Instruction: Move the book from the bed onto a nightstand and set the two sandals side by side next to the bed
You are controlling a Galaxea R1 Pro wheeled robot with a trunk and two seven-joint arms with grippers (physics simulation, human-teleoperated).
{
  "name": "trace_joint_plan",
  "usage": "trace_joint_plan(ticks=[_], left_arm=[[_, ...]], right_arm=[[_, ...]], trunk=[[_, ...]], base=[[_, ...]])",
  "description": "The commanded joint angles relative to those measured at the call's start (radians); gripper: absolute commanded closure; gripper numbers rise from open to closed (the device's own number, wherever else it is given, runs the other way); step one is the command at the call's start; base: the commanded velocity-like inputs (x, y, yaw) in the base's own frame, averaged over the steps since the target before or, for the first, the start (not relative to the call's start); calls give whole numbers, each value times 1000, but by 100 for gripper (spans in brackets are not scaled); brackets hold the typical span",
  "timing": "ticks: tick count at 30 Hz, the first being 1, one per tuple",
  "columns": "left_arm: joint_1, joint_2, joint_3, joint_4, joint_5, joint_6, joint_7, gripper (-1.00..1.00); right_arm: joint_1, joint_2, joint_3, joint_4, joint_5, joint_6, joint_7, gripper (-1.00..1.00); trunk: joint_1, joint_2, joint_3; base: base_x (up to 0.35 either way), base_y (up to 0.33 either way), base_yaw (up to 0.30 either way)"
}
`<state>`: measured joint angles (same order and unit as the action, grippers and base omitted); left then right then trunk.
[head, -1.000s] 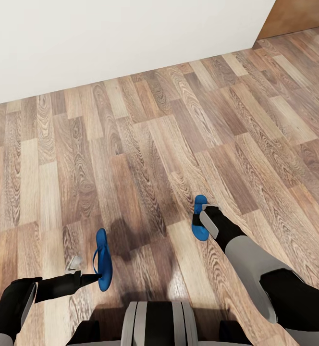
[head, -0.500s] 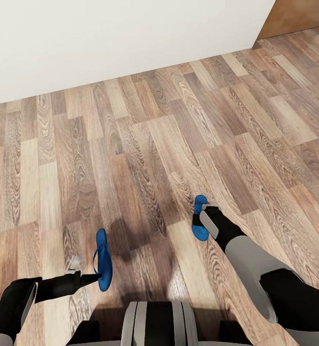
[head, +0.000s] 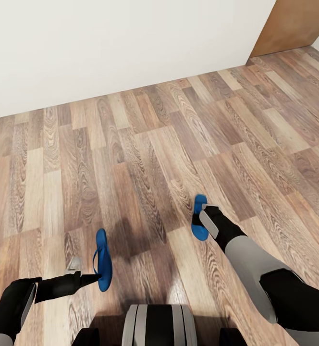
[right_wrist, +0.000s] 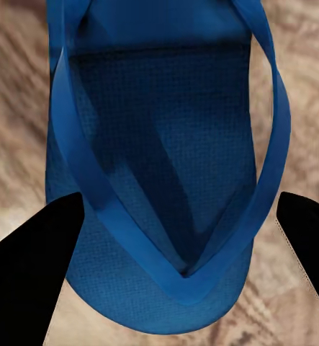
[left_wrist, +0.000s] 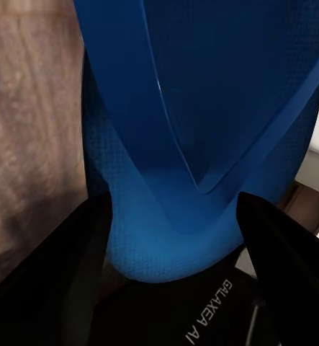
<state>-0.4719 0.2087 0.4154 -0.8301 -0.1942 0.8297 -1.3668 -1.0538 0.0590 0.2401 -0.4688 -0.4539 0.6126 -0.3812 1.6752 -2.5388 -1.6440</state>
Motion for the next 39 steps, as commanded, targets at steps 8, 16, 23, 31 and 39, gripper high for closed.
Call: trace_joint_plan(ticks=[8, 16, 23, 31, 39], left_arm=[[-1, 0, 5, 5, -11, 9, -3, 100], [-1, 3, 6, 17, -11, 8, 1, 100], [-1, 11, 8, 27, -11, 7, 1, 100], [-1, 12, 11, 29, -11, -43, 1, 100], [-1, 13, 12, 38, -11, -64, 1, 100]], right_arm=[[0, -1, 6, -27, -12, -8, -8, 100], [2, 0, -8, -280, -35, 13, -12, 100], [8, -3, -10, -434, -167, 123, -12, 100], [126, -98, -11, -665, -492, 145, 26, 100], [301, -212, -12, -812, -659, 145, 203, 100]], trunk=[[-4, 2, 30], [-7, 4, 61], [-10, 5, 88], [-14, 7, 119], [-18, 9, 150]], base=[[0, 0, 0], [0, 0, 0], [0, 0, 0], [0, 0, 0], [0, 0, 0]])
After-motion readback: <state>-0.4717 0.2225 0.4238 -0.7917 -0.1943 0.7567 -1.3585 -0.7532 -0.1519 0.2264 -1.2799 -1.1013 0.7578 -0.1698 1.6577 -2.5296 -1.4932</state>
